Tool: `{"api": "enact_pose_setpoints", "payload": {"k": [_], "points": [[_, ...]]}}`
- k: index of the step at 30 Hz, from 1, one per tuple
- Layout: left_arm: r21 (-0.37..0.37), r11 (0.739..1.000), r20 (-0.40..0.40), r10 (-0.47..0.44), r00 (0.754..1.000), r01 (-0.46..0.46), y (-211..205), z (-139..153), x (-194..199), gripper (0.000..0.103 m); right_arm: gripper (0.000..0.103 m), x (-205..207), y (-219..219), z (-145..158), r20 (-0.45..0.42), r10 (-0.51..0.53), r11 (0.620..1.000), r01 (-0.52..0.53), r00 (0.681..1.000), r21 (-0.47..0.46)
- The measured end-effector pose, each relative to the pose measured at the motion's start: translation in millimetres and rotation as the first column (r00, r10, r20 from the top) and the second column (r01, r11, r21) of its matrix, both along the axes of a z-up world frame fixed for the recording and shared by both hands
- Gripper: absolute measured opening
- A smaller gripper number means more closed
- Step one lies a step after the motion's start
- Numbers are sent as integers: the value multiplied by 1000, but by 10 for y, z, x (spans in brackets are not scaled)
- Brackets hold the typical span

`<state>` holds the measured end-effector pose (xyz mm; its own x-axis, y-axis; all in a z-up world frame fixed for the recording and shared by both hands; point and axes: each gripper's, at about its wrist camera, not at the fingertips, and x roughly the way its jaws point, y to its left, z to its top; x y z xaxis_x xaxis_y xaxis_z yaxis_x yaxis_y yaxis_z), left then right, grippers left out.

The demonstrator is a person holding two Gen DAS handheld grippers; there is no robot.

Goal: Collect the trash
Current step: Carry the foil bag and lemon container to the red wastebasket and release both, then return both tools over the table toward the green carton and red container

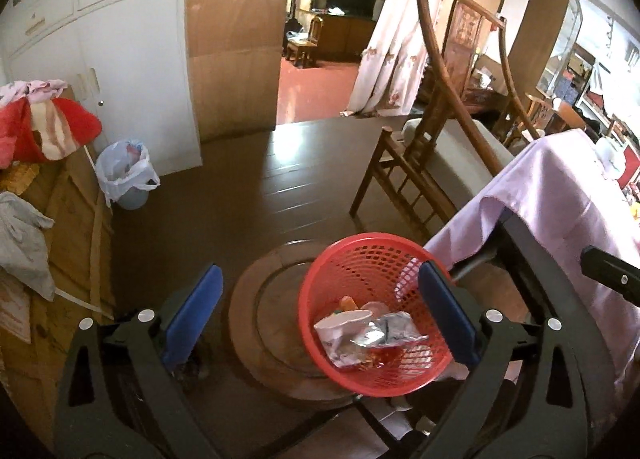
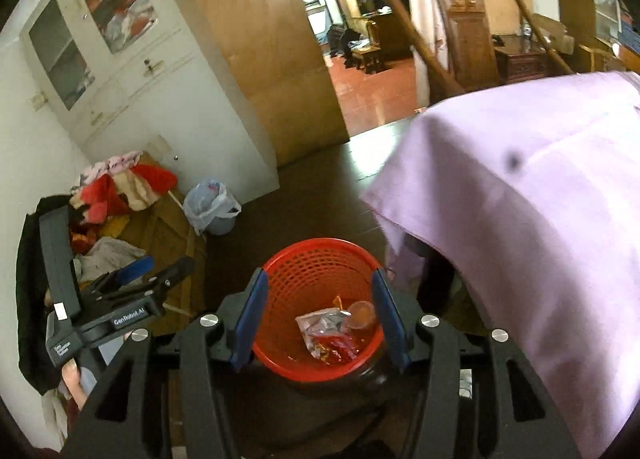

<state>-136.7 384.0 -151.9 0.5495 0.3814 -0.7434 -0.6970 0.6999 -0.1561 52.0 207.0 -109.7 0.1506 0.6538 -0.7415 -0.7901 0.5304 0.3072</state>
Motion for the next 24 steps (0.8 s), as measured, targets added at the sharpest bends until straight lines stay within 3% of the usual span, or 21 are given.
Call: {"api": "enact_pose_setpoints", "payload": {"k": [15, 21, 24], "points": [[57, 983, 20, -177, 984, 176, -846, 337, 396, 95, 59, 168, -1447, 456, 70, -230, 965, 218, 971, 146], [105, 952, 17, -292, 956, 289, -1422, 519, 675, 95, 64, 213, -2259, 633, 107, -350, 924, 325, 930, 202], [118, 927, 13, -360, 933, 356, -1732, 590, 855, 96, 70, 279, -2794, 731, 145, -430, 894, 398, 891, 207]]}}
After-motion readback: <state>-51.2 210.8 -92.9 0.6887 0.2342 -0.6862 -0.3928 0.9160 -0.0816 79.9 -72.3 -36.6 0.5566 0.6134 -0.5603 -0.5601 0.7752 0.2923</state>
